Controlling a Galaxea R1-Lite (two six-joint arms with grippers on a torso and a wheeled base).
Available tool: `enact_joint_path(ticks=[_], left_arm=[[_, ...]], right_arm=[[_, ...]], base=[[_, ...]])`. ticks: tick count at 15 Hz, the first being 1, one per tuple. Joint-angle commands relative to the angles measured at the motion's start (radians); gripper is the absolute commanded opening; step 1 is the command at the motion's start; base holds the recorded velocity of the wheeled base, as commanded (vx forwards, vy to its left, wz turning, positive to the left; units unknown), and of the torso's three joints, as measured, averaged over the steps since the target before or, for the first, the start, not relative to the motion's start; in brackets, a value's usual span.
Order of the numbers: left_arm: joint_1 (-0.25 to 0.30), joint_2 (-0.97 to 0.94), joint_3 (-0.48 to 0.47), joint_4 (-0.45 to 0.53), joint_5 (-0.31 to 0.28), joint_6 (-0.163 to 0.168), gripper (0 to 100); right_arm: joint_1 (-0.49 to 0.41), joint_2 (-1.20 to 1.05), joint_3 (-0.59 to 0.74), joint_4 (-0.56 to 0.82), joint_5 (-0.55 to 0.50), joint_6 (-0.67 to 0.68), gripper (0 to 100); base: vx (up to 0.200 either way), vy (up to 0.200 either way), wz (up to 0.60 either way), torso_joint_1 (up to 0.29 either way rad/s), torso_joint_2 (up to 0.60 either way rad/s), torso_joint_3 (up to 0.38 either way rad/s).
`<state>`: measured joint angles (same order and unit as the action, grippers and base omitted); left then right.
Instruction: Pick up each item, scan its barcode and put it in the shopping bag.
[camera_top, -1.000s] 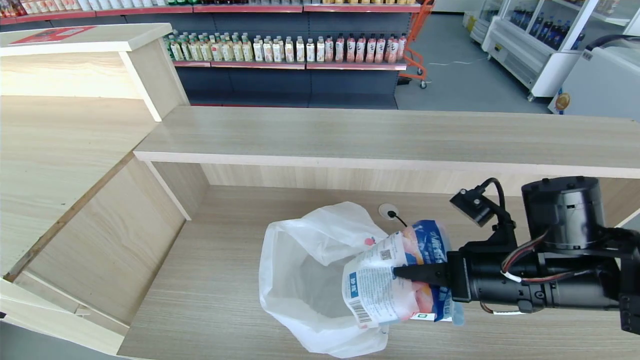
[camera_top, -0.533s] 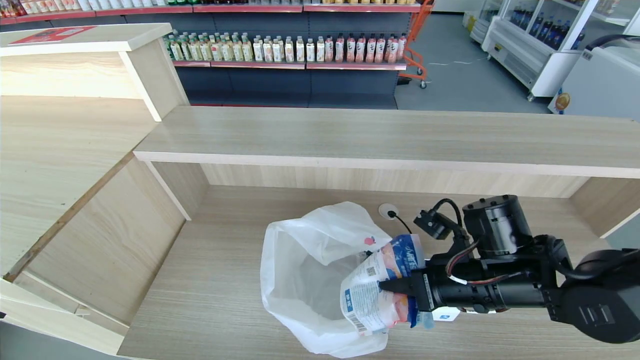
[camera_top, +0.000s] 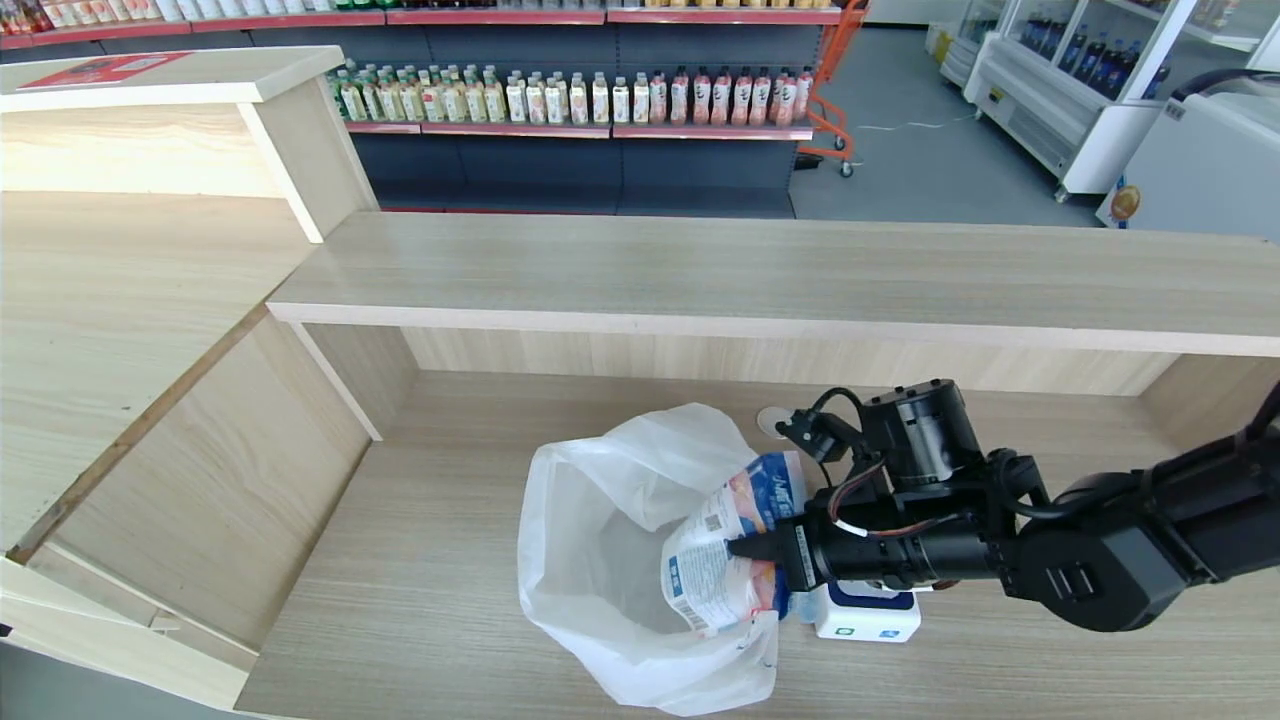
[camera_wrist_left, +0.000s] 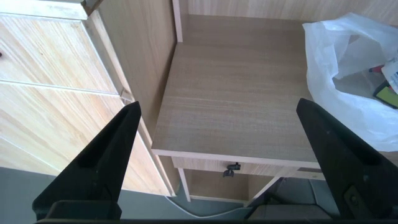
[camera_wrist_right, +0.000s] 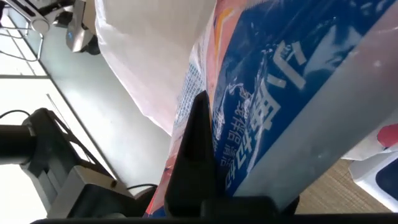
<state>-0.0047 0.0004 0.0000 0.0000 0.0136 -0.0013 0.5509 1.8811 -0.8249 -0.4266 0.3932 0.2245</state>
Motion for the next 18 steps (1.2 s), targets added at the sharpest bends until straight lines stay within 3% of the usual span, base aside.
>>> enact_joint_path(ticks=[1, 15, 16, 18], left_arm=[[0.000, 0.000, 0.000, 0.000, 0.000, 0.000, 100], [0.000, 0.000, 0.000, 0.000, 0.000, 0.000, 100], [0.000, 0.000, 0.000, 0.000, 0.000, 0.000, 100], [0.000, 0.000, 0.000, 0.000, 0.000, 0.000, 100]], right_arm=[[0.003, 0.044, -0.025, -0.008, 0.001, 0.001, 0], [0.006, 0.078, -0.023, -0.058, 0.004, -0.033, 0], [0.008, 0.070, -0.025, -0.063, 0.007, -0.028, 100], [0.012, 0.052, -0.025, -0.103, 0.013, 0.001, 100]], base=[[0.000, 0.000, 0.00, 0.000, 0.00, 0.000], [0.000, 0.000, 0.00, 0.000, 0.00, 0.000], [0.000, 0.000, 0.00, 0.000, 0.00, 0.000], [0.000, 0.000, 0.00, 0.000, 0.00, 0.000]])
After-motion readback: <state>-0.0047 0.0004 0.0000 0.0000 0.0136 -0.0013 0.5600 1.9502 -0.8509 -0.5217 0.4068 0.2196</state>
